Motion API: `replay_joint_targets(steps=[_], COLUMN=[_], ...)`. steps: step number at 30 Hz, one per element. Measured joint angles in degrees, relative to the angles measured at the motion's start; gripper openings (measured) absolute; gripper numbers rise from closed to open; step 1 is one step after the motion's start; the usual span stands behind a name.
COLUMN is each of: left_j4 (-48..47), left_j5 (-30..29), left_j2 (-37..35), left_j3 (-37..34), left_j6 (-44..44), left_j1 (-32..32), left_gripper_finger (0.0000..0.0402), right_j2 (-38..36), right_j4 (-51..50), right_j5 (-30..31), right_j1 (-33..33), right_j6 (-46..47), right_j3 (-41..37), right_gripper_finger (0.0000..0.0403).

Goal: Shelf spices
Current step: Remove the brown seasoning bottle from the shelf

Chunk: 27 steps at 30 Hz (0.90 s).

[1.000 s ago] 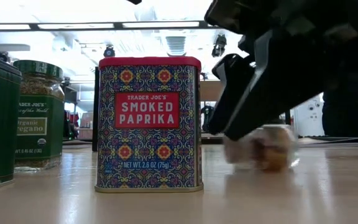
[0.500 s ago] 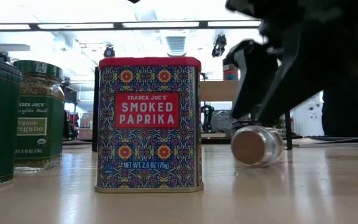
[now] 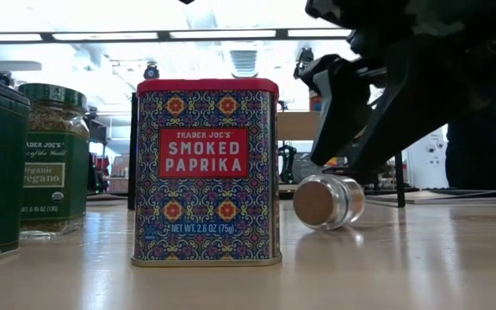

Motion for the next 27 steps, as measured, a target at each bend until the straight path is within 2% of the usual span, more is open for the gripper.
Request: replay_joint_targets(steps=[7, 13, 18, 24, 27], left_j4=[-0.2, -0.5, -0.5, -0.5, -0.5], left_j5=[0.0, 0.0, 0.0, 0.0, 0.0], left_j2=[0.0, 0.0, 0.0, 0.0, 0.0], left_j3=[0.0, 0.0, 0.0, 0.0, 0.0], left_j6=[-0.4, -0.4, -0.6, -0.9, -0.9], left_j1=[0.0, 0.0, 0.0, 0.0, 0.0], left_gripper_finger=[0.0229, 0.0229, 0.0229, 0.0229, 0.0229], right_j2=[0.0, 0.0, 0.0, -0.1, -0.1], right_j4=[-0.1, -1.4, -2.8, -6.1, -6.3], right_j5=[-3.2, -2.6, -2.6, 2.2, -1.2], right_j1=[-1.0, -0.3, 0.6, 0.7, -1.7], right_j6=[0.3, 2.9, 2.5, -3.4, -4.6], right_j3=[-0.6, -1.5, 1.2, 4.8, 4.3], right_gripper_finger=[0.0220, 0.0220, 0.0211, 0.0211, 0.0212])
